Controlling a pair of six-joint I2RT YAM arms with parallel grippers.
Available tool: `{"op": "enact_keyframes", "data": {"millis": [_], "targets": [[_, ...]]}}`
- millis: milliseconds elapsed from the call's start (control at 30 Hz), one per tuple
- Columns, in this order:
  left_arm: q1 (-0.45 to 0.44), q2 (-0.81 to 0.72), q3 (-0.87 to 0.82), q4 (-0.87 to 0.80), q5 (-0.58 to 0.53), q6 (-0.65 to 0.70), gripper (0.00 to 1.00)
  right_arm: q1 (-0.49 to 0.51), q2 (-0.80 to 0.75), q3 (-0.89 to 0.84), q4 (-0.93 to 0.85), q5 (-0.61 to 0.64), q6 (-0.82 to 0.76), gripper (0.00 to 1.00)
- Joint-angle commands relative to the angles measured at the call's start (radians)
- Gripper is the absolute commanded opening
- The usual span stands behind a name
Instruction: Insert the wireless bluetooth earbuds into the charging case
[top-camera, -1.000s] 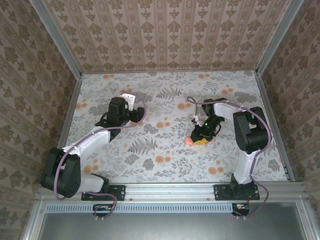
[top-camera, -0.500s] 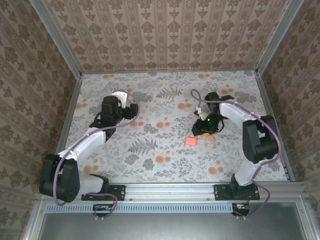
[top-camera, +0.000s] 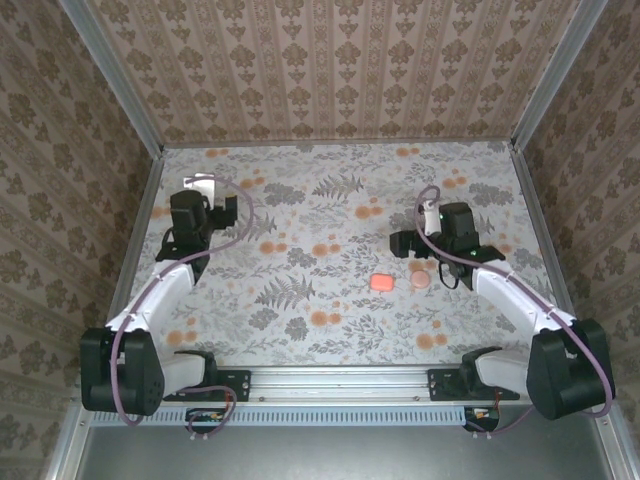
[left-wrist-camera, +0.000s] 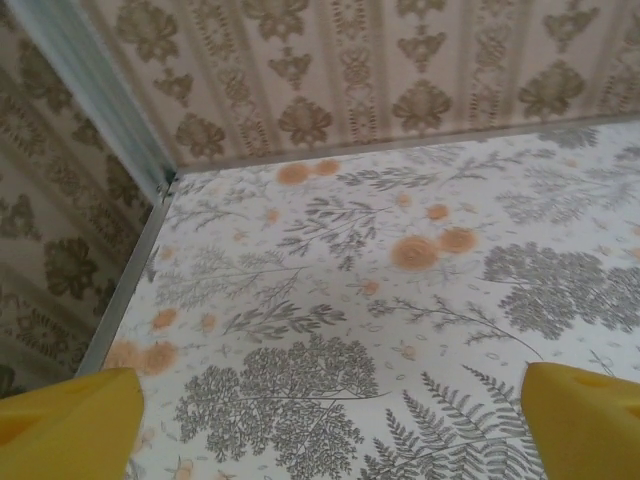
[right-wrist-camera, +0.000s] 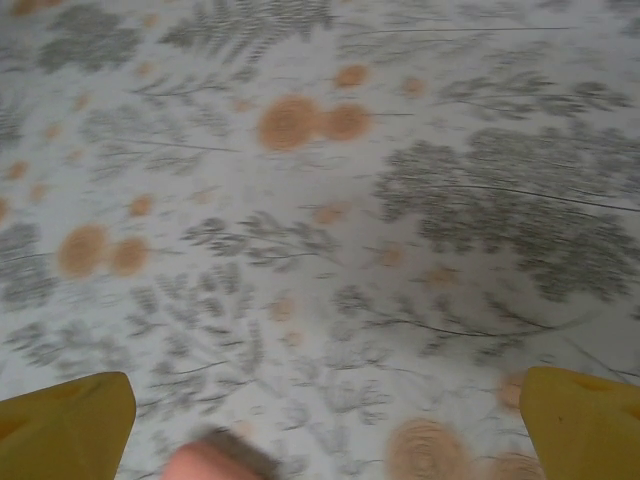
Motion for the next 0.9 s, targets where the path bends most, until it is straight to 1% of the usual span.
{"op": "enact_keyframes", "data": {"millis": [0,100,233,467,600,700,867], "targets": [[0.019,0.006,-0.062,0.098,-0.016,0.023,1.0,-0.022,-0.045,-0.07,0.202,0.193,0.0,1.0],[0.022,0.013,-0.114,0.165,-0.014,0.029,1.0,-0.038,-0.079,-0.11,0.227,0.251,-0.018,1.0],[0.029,0.004,-0.189,0.242,-0.005,0.044,1.0,-0.048,-0.14,-0.186,0.283,0.282,-0.095,1.0],[0.036,0.04,-0.3,0.415,0.02,0.05,1.0,-0.101,-0.224,-0.362,0.517,0.303,-0.105,1.0],[0.036,0.083,-0.354,0.545,0.045,0.05,1.0,-0.121,-0.224,-0.379,0.547,0.292,-0.129,1.0],[0.036,0.121,-0.369,0.596,0.052,0.052,1.0,-0.132,-0.211,-0.384,0.585,0.263,-0.135,1.0],[0.036,0.216,-0.407,0.735,0.05,0.053,1.0,-0.139,-0.16,-0.392,0.65,0.237,-0.137,1.0]]}}
